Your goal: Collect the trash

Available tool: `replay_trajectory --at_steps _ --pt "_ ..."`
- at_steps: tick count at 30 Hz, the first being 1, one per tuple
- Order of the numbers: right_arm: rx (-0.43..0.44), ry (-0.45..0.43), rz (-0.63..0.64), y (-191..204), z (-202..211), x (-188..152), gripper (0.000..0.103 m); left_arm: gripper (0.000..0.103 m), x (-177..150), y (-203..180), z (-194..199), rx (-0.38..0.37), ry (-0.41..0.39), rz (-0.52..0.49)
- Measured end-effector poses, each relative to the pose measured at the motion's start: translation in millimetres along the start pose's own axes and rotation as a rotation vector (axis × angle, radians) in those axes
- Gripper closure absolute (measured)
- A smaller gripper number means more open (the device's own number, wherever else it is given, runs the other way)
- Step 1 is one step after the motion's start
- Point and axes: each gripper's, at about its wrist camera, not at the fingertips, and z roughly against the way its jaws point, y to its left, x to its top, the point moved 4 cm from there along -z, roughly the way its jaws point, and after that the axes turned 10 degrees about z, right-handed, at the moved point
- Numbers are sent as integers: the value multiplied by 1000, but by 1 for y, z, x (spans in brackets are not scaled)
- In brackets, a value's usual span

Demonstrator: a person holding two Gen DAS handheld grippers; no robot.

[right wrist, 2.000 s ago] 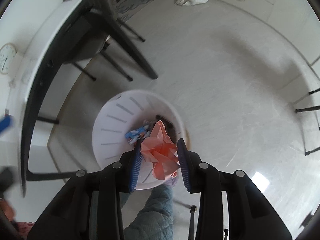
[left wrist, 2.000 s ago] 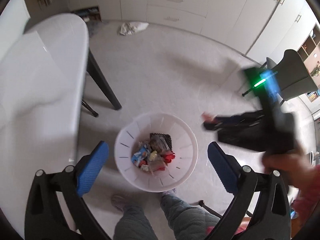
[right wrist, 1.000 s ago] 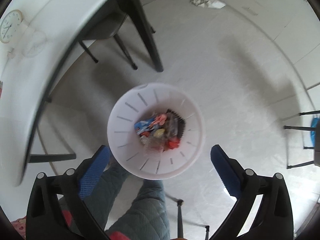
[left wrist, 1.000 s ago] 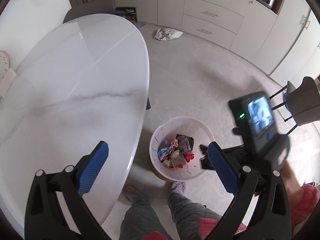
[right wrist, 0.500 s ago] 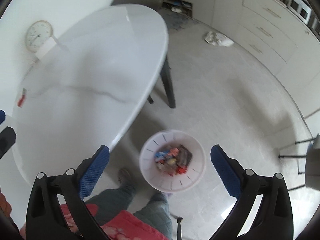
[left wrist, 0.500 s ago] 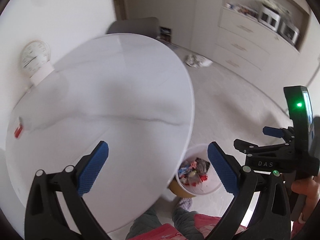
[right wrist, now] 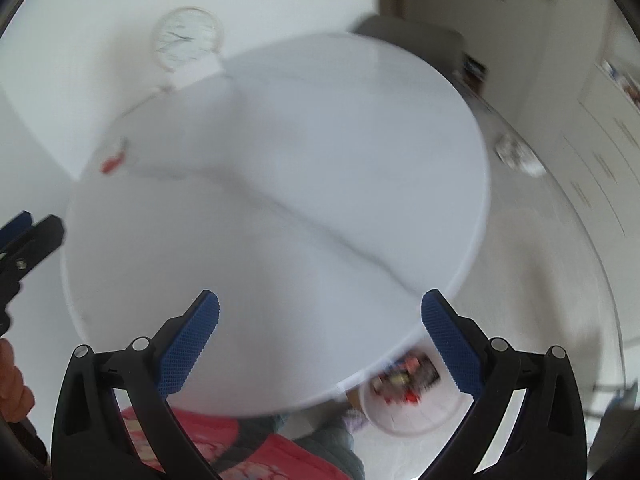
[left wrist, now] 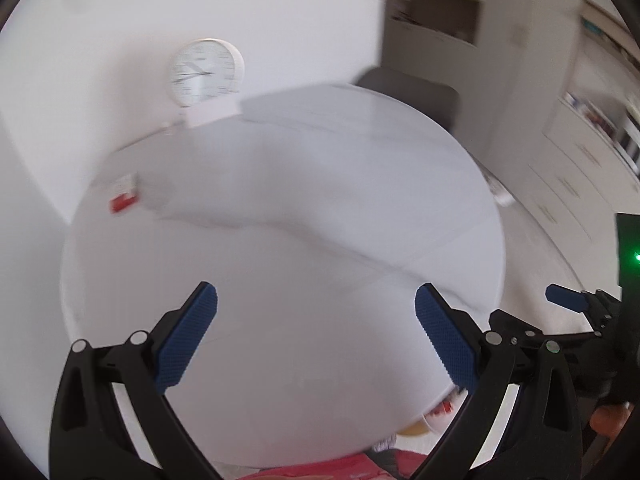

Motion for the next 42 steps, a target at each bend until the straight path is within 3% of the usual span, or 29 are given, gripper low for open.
replay_trajectory --at_steps 7,13,25,42 --pt "46 -160 127 59 38 76 3 8 38 68 27 80 -95 112" --pt "54 -240 181 83 60 106 3 8 56 92 35 104 -121 159" --pt "60 -201 211 92 43 106 3 8 56 96 22 104 -84 199" --pt "59 -184 185 84 37 103 3 8 55 85 16 108 -70 179"
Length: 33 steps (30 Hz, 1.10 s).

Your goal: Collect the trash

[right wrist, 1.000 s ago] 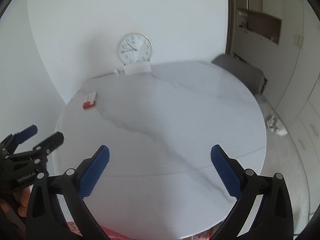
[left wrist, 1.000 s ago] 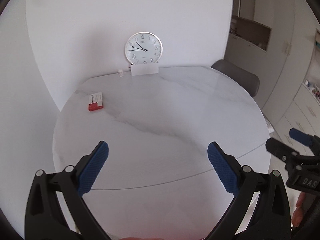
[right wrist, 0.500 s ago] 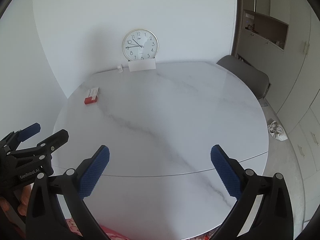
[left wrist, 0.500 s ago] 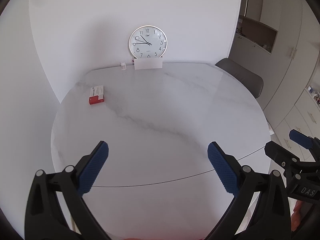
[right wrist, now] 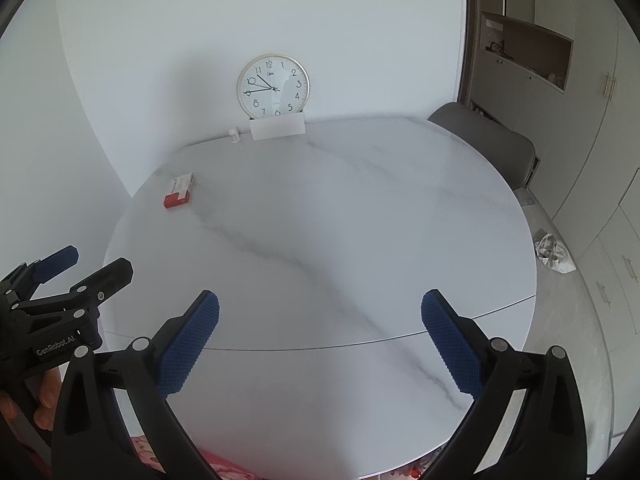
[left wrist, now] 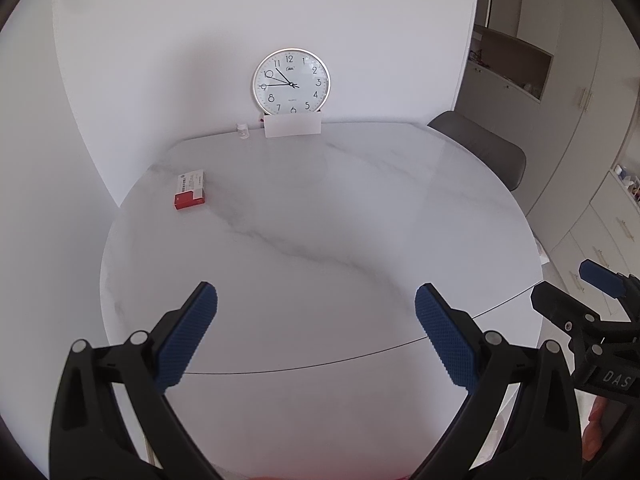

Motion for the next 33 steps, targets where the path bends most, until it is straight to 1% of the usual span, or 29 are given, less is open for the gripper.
replay_trajectory --at_steps 33 --pt "-8 14 -13 -7 2 -9 3 8 -7 -9 -4 -17 25 -12"
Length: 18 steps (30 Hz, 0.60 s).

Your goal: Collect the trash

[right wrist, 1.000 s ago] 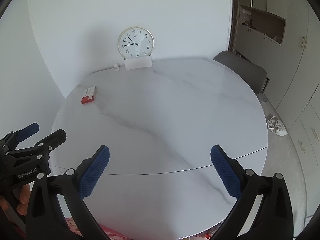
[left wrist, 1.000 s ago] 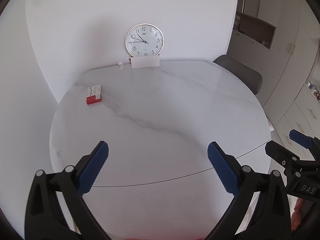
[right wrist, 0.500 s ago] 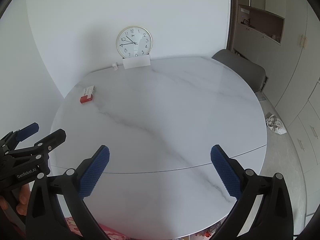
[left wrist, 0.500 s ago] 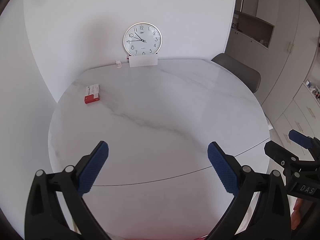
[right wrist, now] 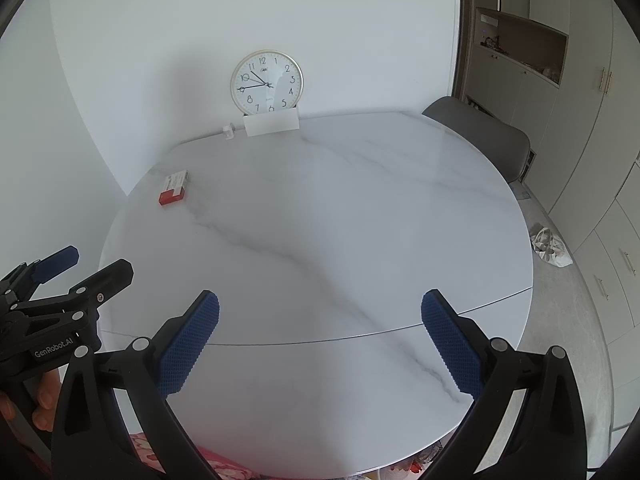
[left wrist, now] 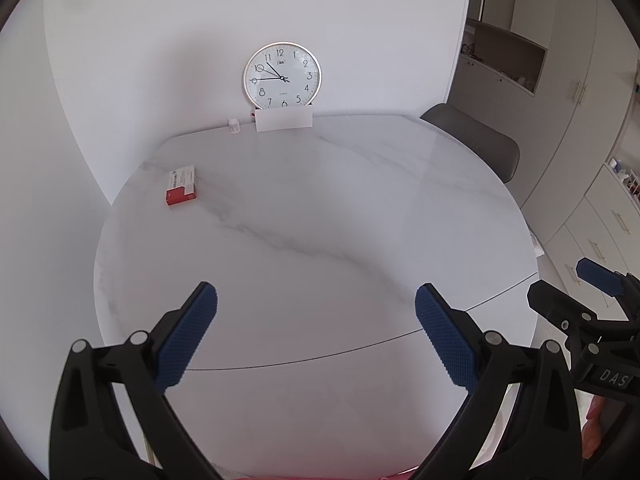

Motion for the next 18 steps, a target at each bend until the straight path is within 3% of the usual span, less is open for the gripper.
replay_trajectory --at_steps 18 --pt "-5 8 -11 -4 -4 -2 3 8 -2 -4 -7 -2 15 -16"
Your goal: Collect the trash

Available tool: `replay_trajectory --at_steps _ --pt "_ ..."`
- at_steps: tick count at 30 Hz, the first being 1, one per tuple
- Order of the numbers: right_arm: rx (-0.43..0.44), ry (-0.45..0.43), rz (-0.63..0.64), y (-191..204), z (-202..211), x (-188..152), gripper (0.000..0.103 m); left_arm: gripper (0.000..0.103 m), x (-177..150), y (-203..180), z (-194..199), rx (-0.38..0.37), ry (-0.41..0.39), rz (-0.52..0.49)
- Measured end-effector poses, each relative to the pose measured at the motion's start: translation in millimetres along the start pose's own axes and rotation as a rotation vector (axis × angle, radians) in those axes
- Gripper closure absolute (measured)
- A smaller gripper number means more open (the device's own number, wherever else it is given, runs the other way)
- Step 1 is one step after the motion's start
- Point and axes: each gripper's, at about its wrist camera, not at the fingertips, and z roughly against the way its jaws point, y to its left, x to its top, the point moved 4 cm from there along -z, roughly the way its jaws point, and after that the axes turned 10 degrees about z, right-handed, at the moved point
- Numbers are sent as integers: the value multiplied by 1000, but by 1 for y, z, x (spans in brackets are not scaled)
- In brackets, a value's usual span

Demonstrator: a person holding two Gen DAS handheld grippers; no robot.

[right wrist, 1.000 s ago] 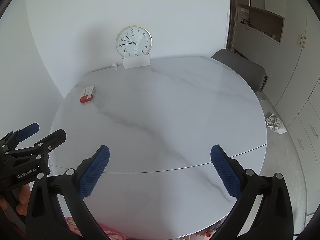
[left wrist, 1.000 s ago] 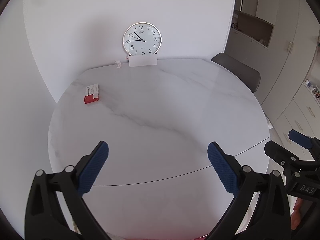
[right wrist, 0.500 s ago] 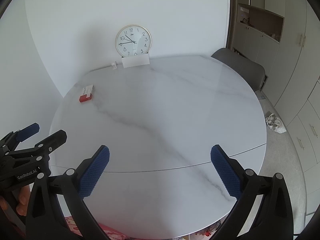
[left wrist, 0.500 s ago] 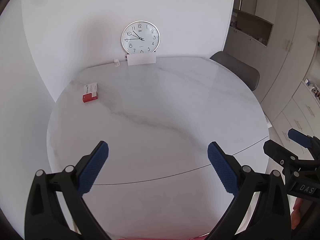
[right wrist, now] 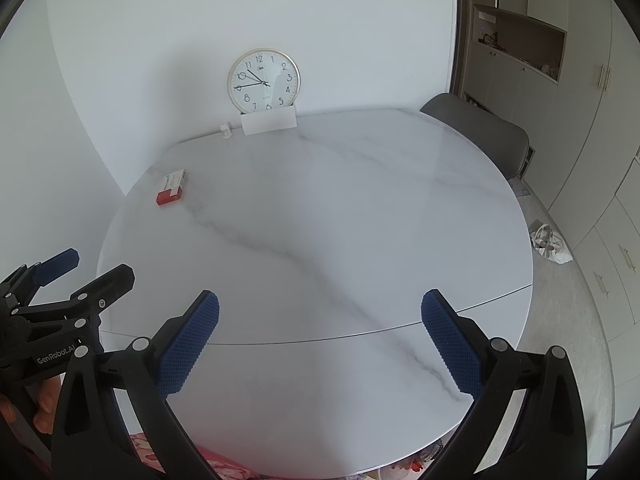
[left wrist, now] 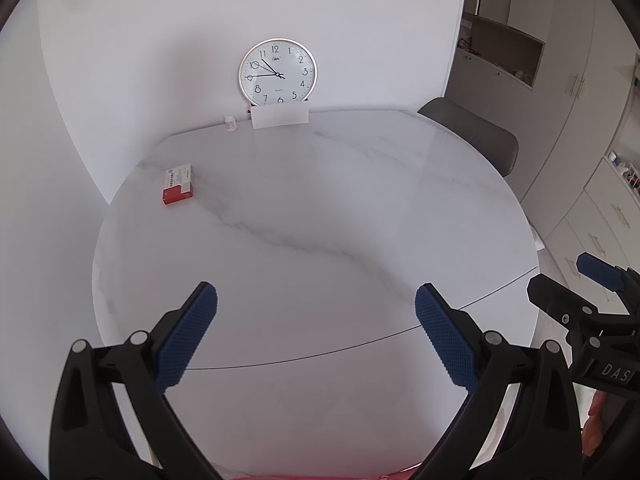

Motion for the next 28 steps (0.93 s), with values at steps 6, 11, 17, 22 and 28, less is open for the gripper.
replay_trajectory --at_steps 6,11,17,22,28 --pt "-3 7 -4 -1 -5 -2 3 8 -2 1 -4 -3 15 5" --pt "-5 14 -4 -1 -8 -3 3 8 -2 0 -8 -5 20 4" --pt "-10 18 -9 -1 -10 -4 3 8 -3 -3 -8 2 7 -6" --pt "-21 18 -9 -1 -9 -4 3 8 -5 -5 -9 0 20 -13" --pt "-26 18 -11 0 -8 -5 3 8 -3 -3 -11 -6 27 -12"
